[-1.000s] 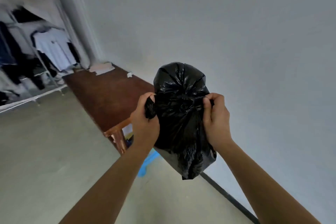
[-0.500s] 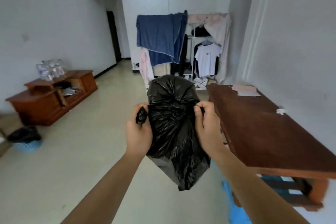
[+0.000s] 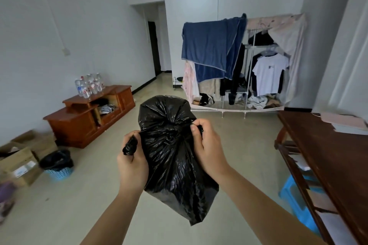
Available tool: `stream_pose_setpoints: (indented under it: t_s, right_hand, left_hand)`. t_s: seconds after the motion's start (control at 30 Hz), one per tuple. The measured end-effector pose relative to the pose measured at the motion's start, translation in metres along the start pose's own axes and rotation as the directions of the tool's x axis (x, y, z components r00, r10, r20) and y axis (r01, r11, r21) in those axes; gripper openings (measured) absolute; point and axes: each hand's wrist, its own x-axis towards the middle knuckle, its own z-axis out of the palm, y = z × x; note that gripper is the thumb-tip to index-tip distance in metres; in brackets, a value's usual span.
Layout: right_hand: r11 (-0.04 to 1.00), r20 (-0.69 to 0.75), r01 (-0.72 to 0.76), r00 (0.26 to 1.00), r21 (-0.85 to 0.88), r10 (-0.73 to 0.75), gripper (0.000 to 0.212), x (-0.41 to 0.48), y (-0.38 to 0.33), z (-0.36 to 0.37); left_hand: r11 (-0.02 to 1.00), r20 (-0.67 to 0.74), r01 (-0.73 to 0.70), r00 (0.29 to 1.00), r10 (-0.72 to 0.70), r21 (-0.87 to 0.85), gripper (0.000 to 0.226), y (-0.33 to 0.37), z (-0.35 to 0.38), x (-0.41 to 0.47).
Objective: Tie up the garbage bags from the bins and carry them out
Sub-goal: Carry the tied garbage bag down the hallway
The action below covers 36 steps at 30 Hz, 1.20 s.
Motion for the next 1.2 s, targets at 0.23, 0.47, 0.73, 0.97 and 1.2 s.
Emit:
stream_pose_setpoints:
  t_s: [0.23, 0.47, 0.73, 0.97, 1.2]
  right_hand:
    - [1.0, -0.039, 0.014, 0.999, 0.006, -0.013, 0.012, 0.155, 0.123, 0.084]
    - [0.999, -0.015, 0.019, 1.0, 0.033, -0.019, 0.012, 0.328, 0.201, 0.183]
    - [0.996, 0.014, 0.072, 0.997, 0.046, -0.072, 0.013, 0.475, 0.301, 0.358]
    - [0.995, 0.01, 0.074, 0.997, 0.063, -0.075, 0.006, 0.626, 0.366, 0.51]
    - [0.999, -0.074, 0.001, 0.997, 0.038, 0.002, 0.002, 0.752, 0.472, 0.616]
  left_hand:
    - [0.998, 0.018, -0.057, 0.998, 0.057, -0.002, 0.024, -0.082, 0.086, 0.175]
    - [0.997, -0.011, -0.078, 0.997, 0.078, 0.013, 0.023, -0.159, 0.131, 0.371]
    - [0.994, -0.093, -0.109, 0.99, 0.109, 0.01, 0.019, -0.292, 0.129, 0.565]
    - [0.994, -0.054, -0.109, 0.993, 0.109, 0.008, 0.026, -0.389, 0.127, 0.778]
    - [1.0, 0.027, -0.003, 1.0, 0.004, -0.024, 0.026, -0.494, 0.177, 0.944]
